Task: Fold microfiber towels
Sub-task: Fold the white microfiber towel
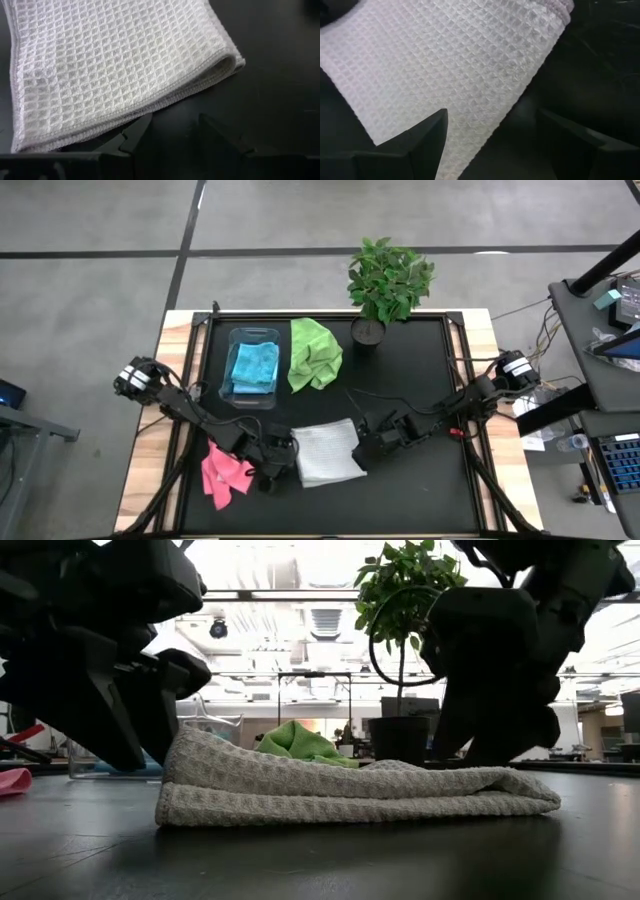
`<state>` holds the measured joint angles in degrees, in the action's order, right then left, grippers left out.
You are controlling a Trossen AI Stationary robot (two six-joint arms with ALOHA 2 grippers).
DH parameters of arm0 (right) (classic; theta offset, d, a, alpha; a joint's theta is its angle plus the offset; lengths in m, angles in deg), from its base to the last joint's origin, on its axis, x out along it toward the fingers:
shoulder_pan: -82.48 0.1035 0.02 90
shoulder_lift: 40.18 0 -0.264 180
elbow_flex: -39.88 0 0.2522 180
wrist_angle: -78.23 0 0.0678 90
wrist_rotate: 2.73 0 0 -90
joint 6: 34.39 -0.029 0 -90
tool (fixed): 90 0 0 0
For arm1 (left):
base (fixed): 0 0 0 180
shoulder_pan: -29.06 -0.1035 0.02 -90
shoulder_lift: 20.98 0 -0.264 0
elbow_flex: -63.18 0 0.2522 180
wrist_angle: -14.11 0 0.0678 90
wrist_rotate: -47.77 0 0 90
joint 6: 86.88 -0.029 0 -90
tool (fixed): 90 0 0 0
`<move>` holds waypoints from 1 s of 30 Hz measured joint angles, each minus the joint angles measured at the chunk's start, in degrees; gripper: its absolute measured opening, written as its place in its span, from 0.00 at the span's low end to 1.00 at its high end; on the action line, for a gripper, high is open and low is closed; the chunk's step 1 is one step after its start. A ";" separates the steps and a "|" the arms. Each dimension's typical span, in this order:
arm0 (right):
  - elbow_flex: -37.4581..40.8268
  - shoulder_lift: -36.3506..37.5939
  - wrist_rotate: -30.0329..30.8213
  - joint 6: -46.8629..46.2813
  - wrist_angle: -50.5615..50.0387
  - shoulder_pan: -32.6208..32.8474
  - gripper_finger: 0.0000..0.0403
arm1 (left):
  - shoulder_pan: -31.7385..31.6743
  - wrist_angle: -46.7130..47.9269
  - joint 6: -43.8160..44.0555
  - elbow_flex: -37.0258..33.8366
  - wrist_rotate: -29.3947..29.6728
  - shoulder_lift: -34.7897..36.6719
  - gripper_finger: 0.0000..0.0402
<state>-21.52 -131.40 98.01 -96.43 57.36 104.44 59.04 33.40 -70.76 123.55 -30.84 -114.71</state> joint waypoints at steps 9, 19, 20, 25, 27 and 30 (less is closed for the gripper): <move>3.11 0.00 0.07 -1.09 6.19 0.00 0.69 | -0.16 -4.13 0.01 -2.20 0.02 0.00 0.36; 2.98 -5.11 1.47 1.47 16.09 -0.01 0.63 | -0.28 -4.99 0.37 -3.32 0.02 0.00 0.36; 3.00 -5.16 1.30 1.64 16.96 -0.01 0.63 | -0.32 -5.16 0.59 -3.49 0.04 0.00 0.36; 3.15 -4.28 0.82 1.86 17.11 -0.01 0.55 | -0.37 -5.54 1.66 -4.60 0.34 0.00 0.36; 3.15 -4.05 0.84 1.86 17.38 -0.01 0.49 | -0.37 -6.73 1.77 -5.16 0.46 0.00 0.36; 3.15 -3.93 0.92 1.64 17.58 -0.01 0.36 | -0.39 -8.97 1.79 -6.09 0.58 0.00 0.36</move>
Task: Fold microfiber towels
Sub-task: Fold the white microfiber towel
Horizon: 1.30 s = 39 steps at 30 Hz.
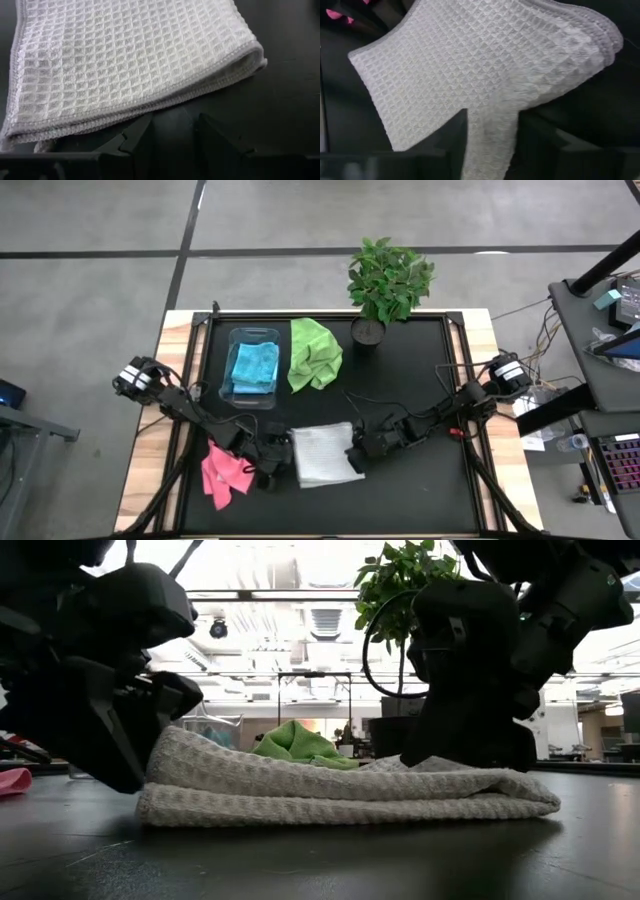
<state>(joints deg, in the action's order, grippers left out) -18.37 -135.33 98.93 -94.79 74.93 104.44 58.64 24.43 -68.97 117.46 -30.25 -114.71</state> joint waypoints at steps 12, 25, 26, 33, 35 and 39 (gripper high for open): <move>0.00 1.53 0.32 0.39 -0.78 -0.36 0.04 | 0.00 -8.43 1.31 -4.42 0.46 0.00 0.36; -11.97 3.43 0.16 0.65 -23.25 -3.36 0.03 | -0.98 -10.15 1.02 -4.23 1.86 0.00 0.36; -13.60 2.65 0.16 1.23 -24.93 -3.57 0.03 | -1.04 -10.47 1.01 -4.23 1.86 -0.19 0.36; -25.76 -3.45 0.22 3.91 -36.08 -4.11 0.03 | -1.10 -14.50 0.78 -4.02 2.47 -4.94 0.36; -28.87 -5.49 0.15 4.74 -37.65 -4.13 0.03 | -1.11 -16.81 0.75 -4.01 2.67 -6.09 0.36; -34.87 -9.37 -0.09 6.86 -39.23 -4.13 0.03 | -1.14 -17.93 -0.26 -3.94 2.52 -6.47 0.36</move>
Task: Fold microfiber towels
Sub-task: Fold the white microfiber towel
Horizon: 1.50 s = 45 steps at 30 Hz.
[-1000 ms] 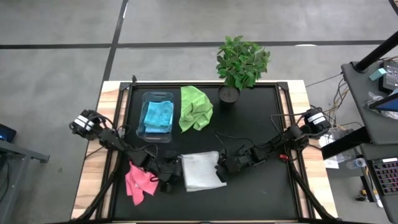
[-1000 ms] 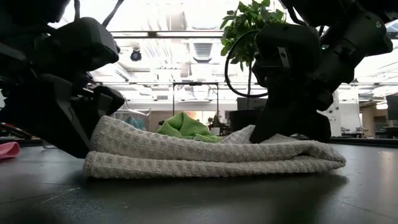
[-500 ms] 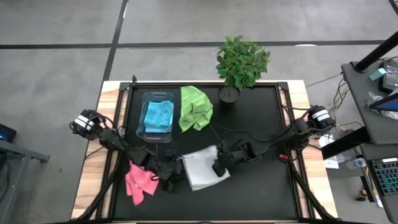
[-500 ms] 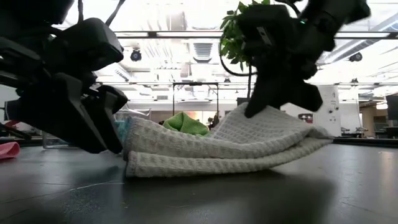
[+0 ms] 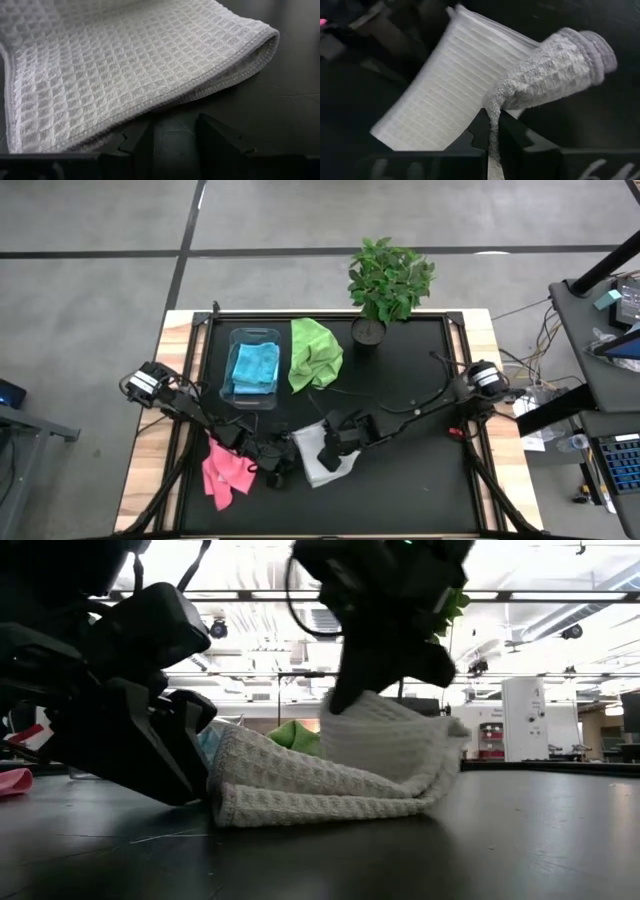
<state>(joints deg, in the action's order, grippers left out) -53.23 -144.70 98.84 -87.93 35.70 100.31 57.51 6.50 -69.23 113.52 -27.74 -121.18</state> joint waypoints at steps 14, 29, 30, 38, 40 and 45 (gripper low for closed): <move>-15.21 -11.85 0.01 8.00 -1.03 -0.24 0.03 | 0.02 0.10 -0.39 -0.08 -0.57 0.19 0.36; -17.77 -13.87 -0.36 12.49 1.92 -0.24 0.47 | 0.02 -0.02 -0.34 -0.20 -0.82 0.45 0.36; -17.77 -13.59 -0.78 13.35 1.69 -0.20 0.49 | 0.02 0.32 -0.21 -0.20 -0.95 0.62 0.36; -17.30 -9.51 -0.88 19.08 -2.90 2.22 0.55 | 0.12 2.46 0.14 -0.31 -3.90 2.72 0.36; -16.58 -9.21 -0.03 19.69 -3.08 3.16 0.52 | 0.24 4.62 0.30 -0.12 -5.10 4.08 0.36; -14.18 -9.17 4.91 22.74 -2.02 5.81 0.34 | 0.28 9.45 1.59 0.55 -5.51 9.15 0.36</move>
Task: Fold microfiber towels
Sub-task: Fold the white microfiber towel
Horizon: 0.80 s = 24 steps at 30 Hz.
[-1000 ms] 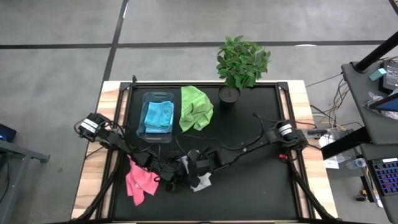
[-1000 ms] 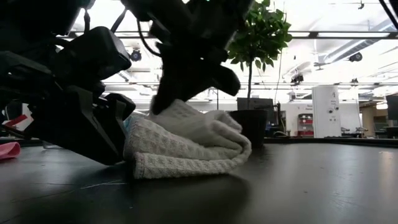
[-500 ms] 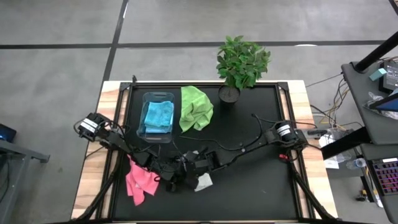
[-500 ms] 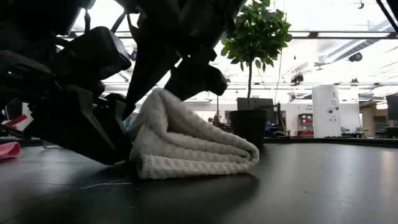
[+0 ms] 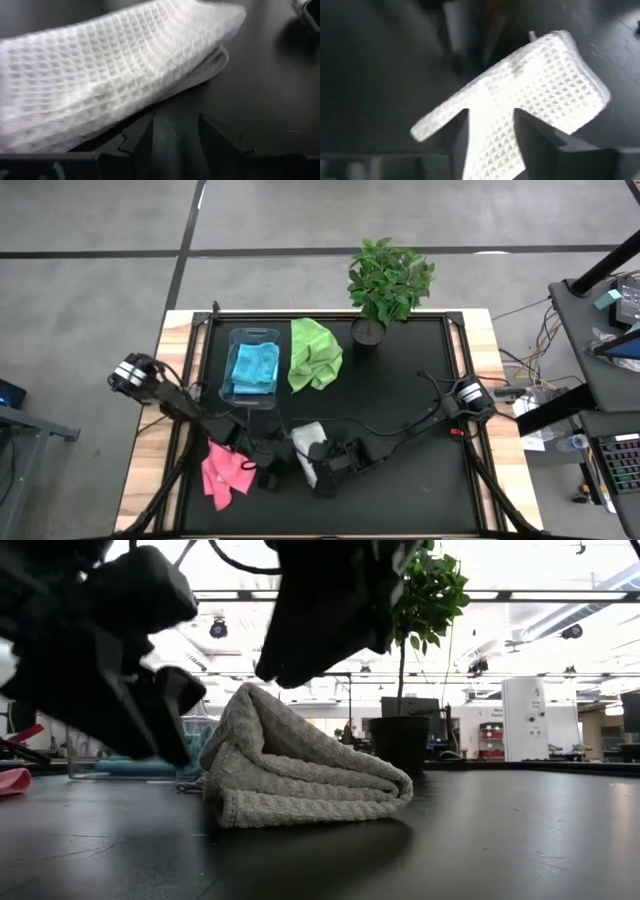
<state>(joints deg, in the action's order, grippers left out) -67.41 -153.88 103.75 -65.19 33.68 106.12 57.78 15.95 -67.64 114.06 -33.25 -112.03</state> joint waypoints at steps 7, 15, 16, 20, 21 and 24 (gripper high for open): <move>7.95 0.11 0.61 6.90 15.37 2.01 0.04 | 0.13 -0.77 -5.02 0.13 3.70 5.78 0.36; 20.26 -0.05 -4.42 17.21 44.93 1.95 0.03 | -1.76 -0.78 -9.06 -0.02 18.67 3.14 0.36; 21.84 -0.52 -5.74 17.97 49.29 1.83 0.03 | -2.09 -0.92 -9.05 -0.02 19.43 2.31 0.36; 25.95 -2.30 -7.99 18.86 60.34 1.58 0.03 | -3.42 -1.12 -7.48 0.15 20.27 -0.85 0.36; 26.34 -2.87 -8.07 18.86 61.45 1.51 0.03 | -3.68 -0.87 -6.87 0.11 20.29 -1.49 0.36; 26.53 -5.04 -10.05 18.79 62.44 1.32 0.03 | -4.04 -0.61 -6.02 -0.01 20.35 -2.92 0.36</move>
<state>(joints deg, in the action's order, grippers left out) -40.89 -158.92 93.70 -46.40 96.12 107.44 53.75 15.34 -73.66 114.05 -12.90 -114.94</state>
